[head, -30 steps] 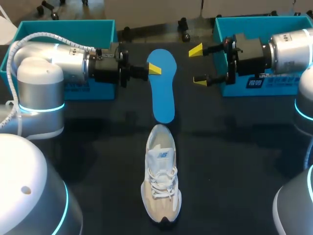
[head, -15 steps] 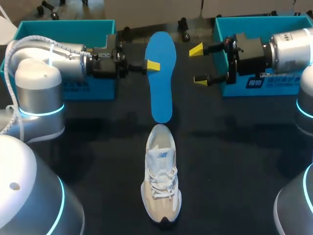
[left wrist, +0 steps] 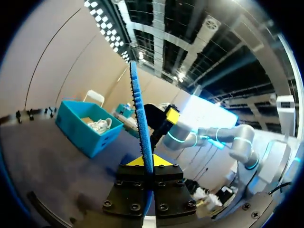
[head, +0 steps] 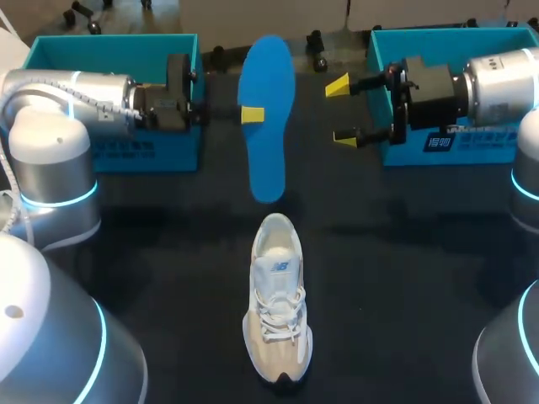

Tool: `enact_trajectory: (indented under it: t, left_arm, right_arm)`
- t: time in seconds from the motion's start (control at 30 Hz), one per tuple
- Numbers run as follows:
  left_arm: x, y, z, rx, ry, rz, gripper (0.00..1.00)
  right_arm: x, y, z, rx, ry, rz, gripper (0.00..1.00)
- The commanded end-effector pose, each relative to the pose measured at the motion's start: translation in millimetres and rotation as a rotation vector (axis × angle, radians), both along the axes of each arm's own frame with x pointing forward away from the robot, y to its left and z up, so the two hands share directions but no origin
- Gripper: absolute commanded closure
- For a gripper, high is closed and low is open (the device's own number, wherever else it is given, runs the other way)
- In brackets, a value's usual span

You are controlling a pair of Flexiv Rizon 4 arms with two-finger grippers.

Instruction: Take the shoe out of the shoebox, open the shoe tongue, remove and reinsert the insole, then place the shoe into the shoebox

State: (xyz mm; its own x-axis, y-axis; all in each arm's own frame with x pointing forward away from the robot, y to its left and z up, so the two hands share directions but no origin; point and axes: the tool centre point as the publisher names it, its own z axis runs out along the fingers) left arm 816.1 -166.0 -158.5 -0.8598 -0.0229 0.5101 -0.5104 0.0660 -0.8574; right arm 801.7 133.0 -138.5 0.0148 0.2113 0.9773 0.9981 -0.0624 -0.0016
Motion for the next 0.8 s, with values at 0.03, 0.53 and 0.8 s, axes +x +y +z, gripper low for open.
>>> enact_trajectory:
  t: [0.03,0.53,0.8]
  left_arm:
    - [-16.2,-0.2,4.6,0.02,-0.626,0.032,1.0]
    - [-19.8,0.5,6.8,0.016,-0.759,-0.008,1.0]
    - [-24.3,15.5,22.3,-0.06,-1.191,-0.092,1.0]
  right_arm:
    - [0.5,1.5,-0.2,-0.001,0.001,-0.001,0.0]
    - [0.5,1.5,-0.2,-0.001,0.001,-0.001,0.0]
    - [0.5,1.5,-0.2,-0.001,0.001,-0.001,0.0]
